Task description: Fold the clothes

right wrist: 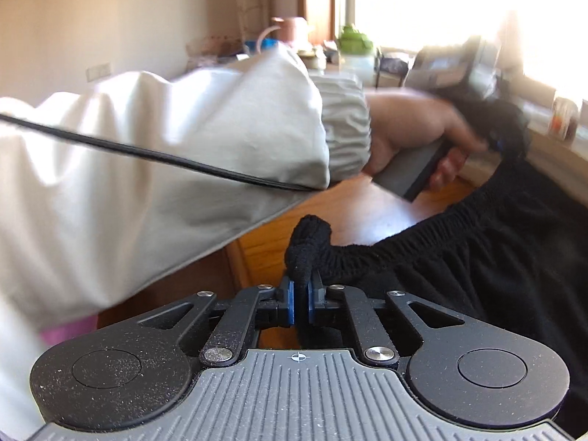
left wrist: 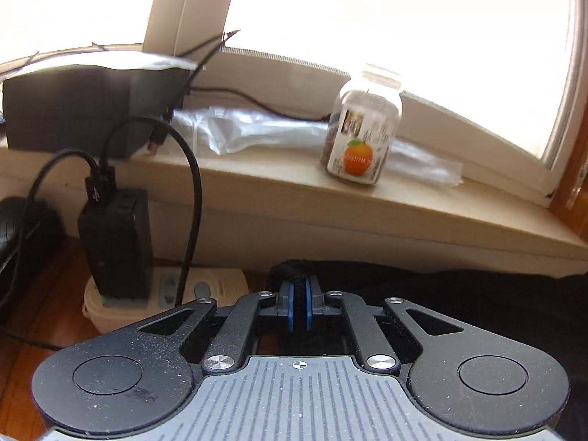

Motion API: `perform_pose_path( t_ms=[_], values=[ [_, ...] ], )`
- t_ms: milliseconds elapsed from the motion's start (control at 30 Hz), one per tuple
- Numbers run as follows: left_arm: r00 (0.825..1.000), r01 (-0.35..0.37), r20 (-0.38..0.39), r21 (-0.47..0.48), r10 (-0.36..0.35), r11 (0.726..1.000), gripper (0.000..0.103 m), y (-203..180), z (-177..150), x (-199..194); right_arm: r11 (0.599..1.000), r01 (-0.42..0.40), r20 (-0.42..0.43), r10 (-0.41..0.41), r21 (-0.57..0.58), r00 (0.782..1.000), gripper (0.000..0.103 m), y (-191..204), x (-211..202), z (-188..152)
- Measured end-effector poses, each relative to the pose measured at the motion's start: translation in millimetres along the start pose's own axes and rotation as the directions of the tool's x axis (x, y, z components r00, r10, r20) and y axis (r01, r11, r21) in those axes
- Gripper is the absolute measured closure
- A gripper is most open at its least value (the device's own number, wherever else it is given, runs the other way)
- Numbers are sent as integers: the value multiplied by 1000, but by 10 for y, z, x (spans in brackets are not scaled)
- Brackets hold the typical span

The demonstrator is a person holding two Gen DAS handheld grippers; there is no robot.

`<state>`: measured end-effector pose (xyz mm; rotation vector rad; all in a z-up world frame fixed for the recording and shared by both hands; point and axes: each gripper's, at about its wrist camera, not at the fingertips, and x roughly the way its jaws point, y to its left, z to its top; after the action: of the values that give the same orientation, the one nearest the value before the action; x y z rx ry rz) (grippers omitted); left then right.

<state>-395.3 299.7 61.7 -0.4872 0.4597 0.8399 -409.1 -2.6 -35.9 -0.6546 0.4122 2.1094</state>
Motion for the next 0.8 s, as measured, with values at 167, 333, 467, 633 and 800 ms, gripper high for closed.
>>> perform_pose_path(
  t_ms=[167,333,467,633,800],
  values=[
    [1000,-31,7,76,31,997,64,-31,-104,-238,999,30,36,-31,35,999,60,-97,-146,-68],
    [999,-3,48,149,-4,989,49,-225,-223,-612,986,160,109,-164,47,980,59,-266,-693,-210],
    [994,82,57,219,-97,972,39,-619,-252,-787,945,308,126,-321,112,939,59,-629,-1204,-546],
    [976,200,22,291,-215,936,36,-1164,-316,-835,855,456,89,-489,247,868,58,-1117,-1800,-1179],
    [953,298,-68,386,-296,873,36,-1864,-503,-634,738,576,26,-623,351,782,58,-1474,-2279,-1724]
  ],
)
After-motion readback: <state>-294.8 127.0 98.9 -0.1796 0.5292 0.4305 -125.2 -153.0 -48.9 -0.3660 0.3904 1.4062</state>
